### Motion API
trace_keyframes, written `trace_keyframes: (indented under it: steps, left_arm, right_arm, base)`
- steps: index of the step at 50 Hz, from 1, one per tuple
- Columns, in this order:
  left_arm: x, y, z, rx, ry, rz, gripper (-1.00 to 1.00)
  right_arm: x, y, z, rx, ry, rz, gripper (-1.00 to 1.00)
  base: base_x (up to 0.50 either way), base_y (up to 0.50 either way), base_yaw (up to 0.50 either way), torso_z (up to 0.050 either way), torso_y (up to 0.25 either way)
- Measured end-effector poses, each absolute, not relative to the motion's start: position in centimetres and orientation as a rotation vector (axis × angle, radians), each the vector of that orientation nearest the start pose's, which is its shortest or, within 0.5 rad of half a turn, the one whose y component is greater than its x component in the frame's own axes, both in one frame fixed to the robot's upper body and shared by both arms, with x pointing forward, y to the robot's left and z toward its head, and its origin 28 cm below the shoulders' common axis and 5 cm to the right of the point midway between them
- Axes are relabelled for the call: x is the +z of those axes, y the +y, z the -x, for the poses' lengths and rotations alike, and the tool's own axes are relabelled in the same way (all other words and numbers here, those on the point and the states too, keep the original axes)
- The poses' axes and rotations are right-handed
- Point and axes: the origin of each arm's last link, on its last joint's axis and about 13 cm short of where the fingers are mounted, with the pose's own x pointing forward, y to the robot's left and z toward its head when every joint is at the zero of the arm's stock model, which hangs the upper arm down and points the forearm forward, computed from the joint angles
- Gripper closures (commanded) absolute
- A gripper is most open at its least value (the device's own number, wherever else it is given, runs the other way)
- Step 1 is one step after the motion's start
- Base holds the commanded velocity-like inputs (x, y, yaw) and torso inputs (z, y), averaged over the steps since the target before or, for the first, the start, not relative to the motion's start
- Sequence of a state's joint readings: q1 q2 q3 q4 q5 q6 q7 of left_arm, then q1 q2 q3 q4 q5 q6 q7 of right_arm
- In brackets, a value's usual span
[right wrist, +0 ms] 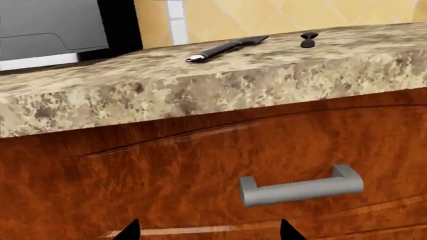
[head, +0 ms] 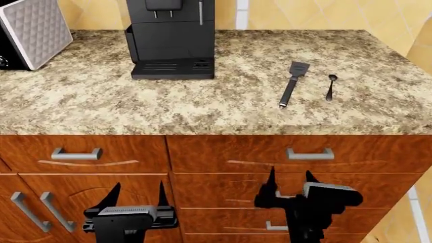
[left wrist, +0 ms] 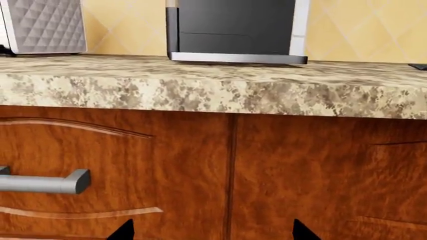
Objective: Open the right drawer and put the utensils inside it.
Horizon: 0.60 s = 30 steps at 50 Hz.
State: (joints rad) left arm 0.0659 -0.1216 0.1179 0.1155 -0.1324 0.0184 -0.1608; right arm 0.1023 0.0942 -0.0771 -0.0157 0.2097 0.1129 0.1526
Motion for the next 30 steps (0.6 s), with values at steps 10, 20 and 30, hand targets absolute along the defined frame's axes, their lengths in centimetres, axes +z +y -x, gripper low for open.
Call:
trace_keyframes:
  steps: [10, 20, 30]
  left_arm:
    - [2.5, 20.8, -19.4, 0.031, -0.062, 0.026, -1.00]
    - [2.5, 20.8, -19.2, 0.028, -0.075, 0.027, -1.00]
    - [2.4, 20.9, -19.2, 0.025, -0.080, 0.029, -1.00]
  right_arm:
    - [4.2, -10.6, -24.9, -0.134, 0.063, -0.421, -1.00]
    - [4.7, -11.1, -25.9, -0.188, 0.100, -0.688, -1.00]
    - [5.1, -12.1, -27.6, -0.258, 0.109, -0.840, -1.00]
  base:
    - [0.00, 0.00, 0.00, 0.000, 0.000]
    - [0.00, 0.00, 0.00, 0.000, 0.000]
    - [0.00, 0.00, 0.00, 0.000, 0.000]
